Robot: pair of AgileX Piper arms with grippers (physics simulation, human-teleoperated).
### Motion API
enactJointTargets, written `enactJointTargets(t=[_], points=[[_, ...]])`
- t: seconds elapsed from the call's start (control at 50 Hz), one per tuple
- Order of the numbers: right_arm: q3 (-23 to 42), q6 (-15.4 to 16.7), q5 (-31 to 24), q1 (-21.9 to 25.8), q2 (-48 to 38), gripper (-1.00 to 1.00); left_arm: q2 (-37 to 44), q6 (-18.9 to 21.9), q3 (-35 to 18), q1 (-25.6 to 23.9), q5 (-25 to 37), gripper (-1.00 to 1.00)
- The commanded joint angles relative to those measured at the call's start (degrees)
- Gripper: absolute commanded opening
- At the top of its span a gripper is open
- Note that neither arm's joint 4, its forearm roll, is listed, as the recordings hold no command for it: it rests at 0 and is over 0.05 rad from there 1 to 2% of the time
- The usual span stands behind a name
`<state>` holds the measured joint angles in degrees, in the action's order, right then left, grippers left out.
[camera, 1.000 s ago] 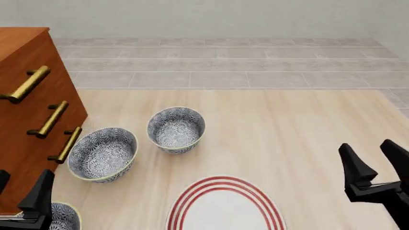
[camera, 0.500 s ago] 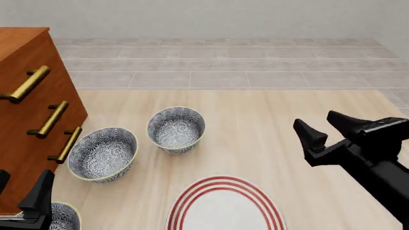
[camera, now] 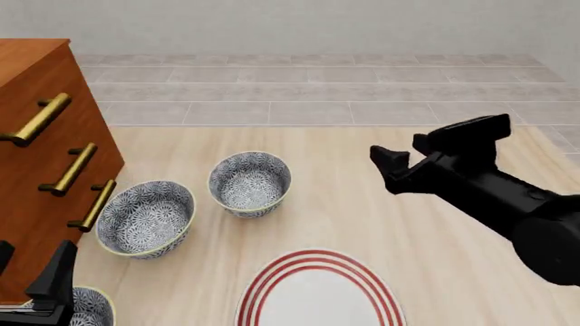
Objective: Pick up the bowl and put it in the front on the plate.
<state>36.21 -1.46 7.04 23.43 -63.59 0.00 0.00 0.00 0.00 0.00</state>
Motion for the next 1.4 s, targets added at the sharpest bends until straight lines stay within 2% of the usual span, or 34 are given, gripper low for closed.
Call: enactJointTargets(t=[0.02, 0.12, 0.16, 0.2, 0.68, 0.8, 1.4], points=[[7.7, -3.23, -6.11, 3.87, -7.03, 1.0, 0.0, 0.0, 0.0, 0.0, 0.0, 1.0], [9.74, -1.58, -7.08, 5.03, -8.99, 1.0, 0.0, 0.0, 0.0, 0.0, 0.0, 1.0], [10.99, -2.58, -7.56, 5.33, -10.14, 1.0, 0.0, 0.0, 0.0, 0.0, 0.0, 1.0], [11.7, -1.62, -7.65, 6.06, -10.75, 1.0, 0.0, 0.0, 0.0, 0.0, 0.0, 1.0], [20.5, -2.56, -9.54, 10.97, -20.29, 1.0, 0.0, 0.0, 0.0, 0.0, 0.0, 1.0], [22.76, -1.95, -11.17, 12.49, -22.02, 1.0, 0.0, 0.0, 0.0, 0.0, 0.0, 1.0], [34.23, -0.7, -14.08, 12.6, -34.11, 1.0, 0.0, 0.0, 0.0, 0.0, 0.0, 1.0]])
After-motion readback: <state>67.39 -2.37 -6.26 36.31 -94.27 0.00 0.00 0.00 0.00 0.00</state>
